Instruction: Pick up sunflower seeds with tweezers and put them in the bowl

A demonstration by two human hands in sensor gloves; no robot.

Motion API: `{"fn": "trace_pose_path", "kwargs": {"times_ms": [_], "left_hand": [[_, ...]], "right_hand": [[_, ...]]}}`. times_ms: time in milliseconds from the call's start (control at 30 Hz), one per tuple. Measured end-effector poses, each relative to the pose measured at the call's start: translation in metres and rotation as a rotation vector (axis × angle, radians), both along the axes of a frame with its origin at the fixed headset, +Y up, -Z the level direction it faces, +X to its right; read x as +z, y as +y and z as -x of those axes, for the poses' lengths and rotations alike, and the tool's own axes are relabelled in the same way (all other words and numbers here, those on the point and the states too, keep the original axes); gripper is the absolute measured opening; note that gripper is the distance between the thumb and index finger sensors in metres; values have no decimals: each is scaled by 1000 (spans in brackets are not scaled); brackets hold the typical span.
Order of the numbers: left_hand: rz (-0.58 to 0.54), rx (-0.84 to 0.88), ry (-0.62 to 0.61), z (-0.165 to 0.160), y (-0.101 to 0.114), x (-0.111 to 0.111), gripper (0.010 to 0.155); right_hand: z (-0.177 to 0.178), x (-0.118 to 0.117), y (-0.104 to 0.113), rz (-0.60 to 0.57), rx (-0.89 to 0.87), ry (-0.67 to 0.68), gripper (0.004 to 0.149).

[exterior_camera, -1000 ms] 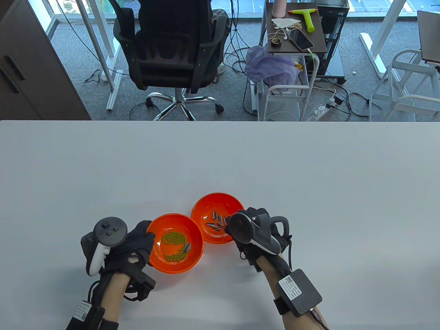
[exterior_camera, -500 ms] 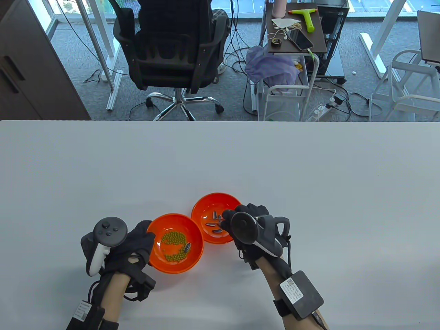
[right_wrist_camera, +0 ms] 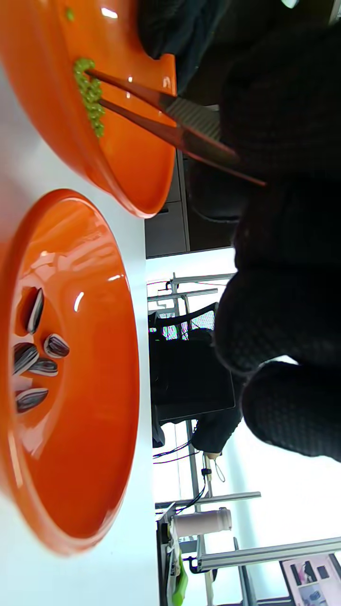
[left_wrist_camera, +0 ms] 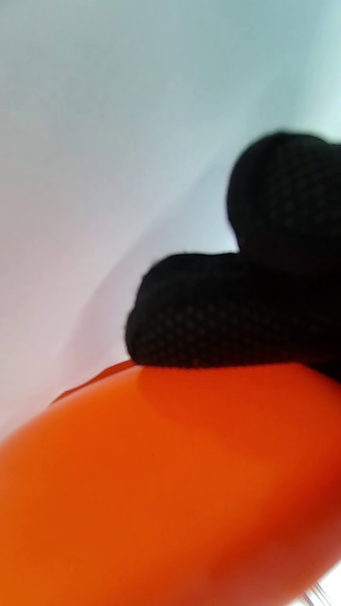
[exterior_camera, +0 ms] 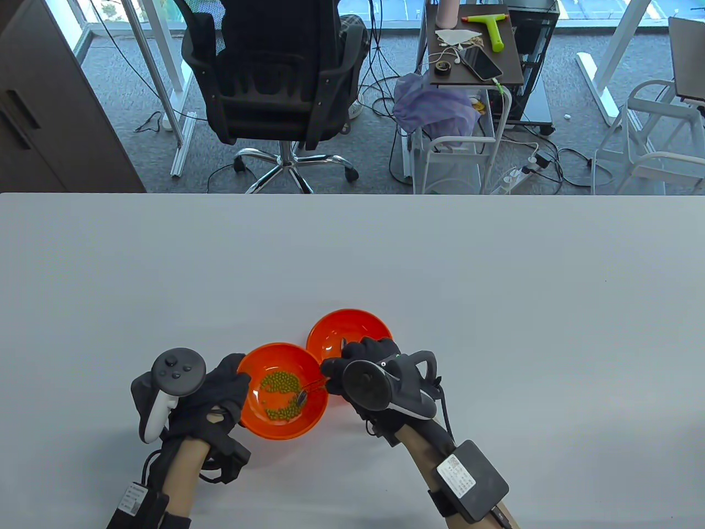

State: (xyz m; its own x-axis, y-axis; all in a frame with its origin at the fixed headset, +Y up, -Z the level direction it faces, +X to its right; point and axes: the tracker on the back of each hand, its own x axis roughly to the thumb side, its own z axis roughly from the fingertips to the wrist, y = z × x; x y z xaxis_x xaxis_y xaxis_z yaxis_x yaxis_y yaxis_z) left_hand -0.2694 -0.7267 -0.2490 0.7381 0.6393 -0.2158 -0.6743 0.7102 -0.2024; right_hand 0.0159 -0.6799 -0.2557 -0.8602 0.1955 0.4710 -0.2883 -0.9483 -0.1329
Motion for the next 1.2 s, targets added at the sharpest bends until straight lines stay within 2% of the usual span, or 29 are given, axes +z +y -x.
{"fn": "trace_pose_path", "kwargs": {"times_ms": [700, 1033, 1200], "left_hand": [[-1, 18, -28, -3, -2, 0, 51], [3, 15, -26, -4, -2, 0, 51], [5, 18, -23, -3, -2, 0, 51]], "right_hand": [[16, 8, -6, -38, 103, 63, 40], [15, 8, -5, -56, 60, 71, 38], [7, 6, 4, -79, -3, 23, 37]]}}
